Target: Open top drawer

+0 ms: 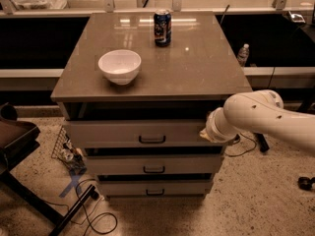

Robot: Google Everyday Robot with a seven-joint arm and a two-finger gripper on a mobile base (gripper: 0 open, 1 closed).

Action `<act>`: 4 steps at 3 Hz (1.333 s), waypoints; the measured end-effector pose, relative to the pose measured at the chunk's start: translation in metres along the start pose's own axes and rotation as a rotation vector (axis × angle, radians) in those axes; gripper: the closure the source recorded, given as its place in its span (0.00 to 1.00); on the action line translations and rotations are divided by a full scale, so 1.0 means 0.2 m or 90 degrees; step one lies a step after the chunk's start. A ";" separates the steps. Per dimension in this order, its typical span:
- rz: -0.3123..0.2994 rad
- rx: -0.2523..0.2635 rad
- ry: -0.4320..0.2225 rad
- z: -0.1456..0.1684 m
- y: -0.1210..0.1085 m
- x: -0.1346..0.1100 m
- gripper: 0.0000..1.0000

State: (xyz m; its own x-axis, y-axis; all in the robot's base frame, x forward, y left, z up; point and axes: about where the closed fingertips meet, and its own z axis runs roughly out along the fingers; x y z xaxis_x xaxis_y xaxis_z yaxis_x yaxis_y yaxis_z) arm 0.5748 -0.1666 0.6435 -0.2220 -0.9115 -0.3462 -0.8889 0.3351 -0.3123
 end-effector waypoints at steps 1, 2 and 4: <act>0.000 0.000 0.000 0.00 0.00 0.00 0.87; 0.000 0.000 0.000 0.00 0.00 0.00 0.62; 0.000 0.000 0.000 0.00 0.00 0.00 0.17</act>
Offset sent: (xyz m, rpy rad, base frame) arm 0.0000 0.0000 0.0000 0.0000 0.0000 0.0001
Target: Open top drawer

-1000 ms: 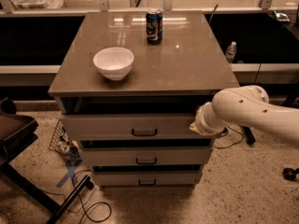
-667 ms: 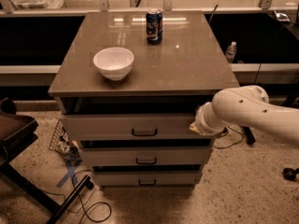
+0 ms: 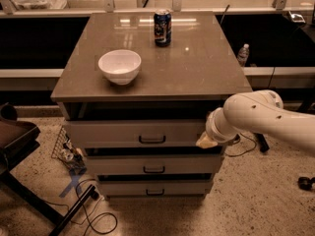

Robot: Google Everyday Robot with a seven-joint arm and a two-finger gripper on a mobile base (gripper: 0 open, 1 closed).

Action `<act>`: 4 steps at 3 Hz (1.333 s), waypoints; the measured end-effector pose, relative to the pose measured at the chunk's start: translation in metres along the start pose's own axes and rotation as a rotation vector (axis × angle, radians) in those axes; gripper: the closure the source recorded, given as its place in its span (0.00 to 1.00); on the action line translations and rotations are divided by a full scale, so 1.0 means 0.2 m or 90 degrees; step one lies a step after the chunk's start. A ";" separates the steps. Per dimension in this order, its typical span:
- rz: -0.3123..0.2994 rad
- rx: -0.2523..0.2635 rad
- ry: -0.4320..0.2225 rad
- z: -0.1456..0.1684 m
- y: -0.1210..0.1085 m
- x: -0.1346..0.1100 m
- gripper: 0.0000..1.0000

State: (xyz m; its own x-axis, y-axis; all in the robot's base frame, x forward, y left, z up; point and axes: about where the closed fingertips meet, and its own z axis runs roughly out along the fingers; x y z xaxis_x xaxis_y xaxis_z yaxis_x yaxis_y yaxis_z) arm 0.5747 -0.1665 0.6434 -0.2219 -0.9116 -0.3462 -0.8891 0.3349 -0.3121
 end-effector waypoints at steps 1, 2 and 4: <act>0.000 0.000 0.000 0.00 0.00 0.00 0.00; -0.002 -0.004 -0.001 -0.01 0.00 -0.01 0.00; -0.051 -0.060 0.040 -0.10 0.11 -0.11 0.00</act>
Offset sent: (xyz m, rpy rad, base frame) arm 0.0000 0.0000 0.0000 0.0000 0.0000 0.0001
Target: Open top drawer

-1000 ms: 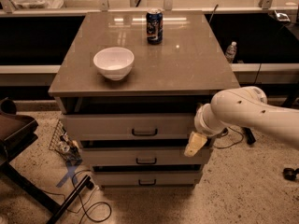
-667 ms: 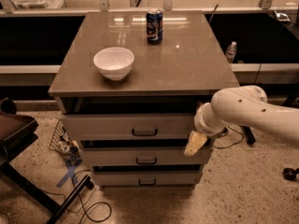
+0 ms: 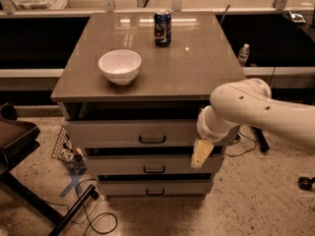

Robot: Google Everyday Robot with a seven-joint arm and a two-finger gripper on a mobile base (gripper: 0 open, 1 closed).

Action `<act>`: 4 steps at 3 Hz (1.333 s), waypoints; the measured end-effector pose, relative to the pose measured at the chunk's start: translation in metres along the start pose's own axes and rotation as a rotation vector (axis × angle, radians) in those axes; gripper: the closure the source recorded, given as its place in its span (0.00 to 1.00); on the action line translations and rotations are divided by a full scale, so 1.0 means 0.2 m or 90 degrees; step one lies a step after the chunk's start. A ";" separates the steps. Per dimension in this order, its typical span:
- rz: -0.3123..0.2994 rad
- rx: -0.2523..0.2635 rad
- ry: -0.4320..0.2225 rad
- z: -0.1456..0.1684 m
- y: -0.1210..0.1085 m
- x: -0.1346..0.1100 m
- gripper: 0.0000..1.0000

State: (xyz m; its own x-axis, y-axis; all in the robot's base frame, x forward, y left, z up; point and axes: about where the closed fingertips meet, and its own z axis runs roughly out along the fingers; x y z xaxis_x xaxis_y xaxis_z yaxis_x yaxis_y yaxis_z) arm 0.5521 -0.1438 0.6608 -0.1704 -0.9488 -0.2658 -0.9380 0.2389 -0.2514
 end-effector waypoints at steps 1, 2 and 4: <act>-0.003 -0.008 0.007 -0.01 0.02 0.00 0.00; -0.020 -0.008 0.019 0.01 0.04 -0.03 0.17; -0.014 -0.025 0.056 0.02 0.25 -0.02 0.72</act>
Offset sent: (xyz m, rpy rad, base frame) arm -0.0062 0.0172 -0.0022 -0.0731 0.0101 0.0521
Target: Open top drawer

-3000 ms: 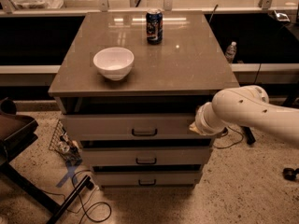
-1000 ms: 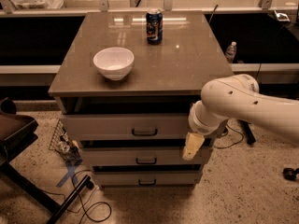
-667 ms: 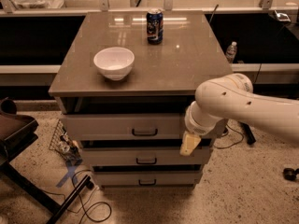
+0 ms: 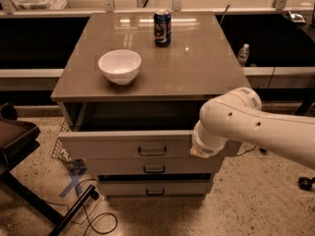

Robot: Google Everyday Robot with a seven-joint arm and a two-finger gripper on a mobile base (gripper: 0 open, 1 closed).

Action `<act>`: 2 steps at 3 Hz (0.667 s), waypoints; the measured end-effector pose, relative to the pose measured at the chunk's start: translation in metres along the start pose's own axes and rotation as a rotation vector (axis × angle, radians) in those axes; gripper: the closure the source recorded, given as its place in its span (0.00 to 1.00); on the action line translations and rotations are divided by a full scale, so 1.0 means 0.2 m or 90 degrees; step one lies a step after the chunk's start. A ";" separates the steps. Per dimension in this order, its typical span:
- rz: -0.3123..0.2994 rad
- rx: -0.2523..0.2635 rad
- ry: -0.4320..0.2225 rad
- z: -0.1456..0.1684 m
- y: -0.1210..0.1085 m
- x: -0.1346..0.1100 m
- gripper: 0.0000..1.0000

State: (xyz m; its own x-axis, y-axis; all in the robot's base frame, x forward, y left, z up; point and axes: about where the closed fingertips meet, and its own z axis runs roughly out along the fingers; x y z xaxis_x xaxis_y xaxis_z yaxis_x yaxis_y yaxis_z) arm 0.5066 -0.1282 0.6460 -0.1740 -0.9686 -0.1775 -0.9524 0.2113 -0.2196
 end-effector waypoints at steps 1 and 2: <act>0.005 -0.001 0.004 -0.02 0.02 0.01 1.00; 0.005 -0.001 0.004 -0.02 0.02 0.01 1.00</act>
Offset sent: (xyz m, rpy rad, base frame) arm -0.1799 -0.0688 -0.0030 -0.1937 0.1346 -0.2792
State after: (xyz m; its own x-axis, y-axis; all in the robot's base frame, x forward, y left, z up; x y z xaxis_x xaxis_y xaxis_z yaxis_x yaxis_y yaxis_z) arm 0.5008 -0.1301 0.6487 -0.1827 -0.9678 -0.1734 -0.9513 0.2185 -0.2175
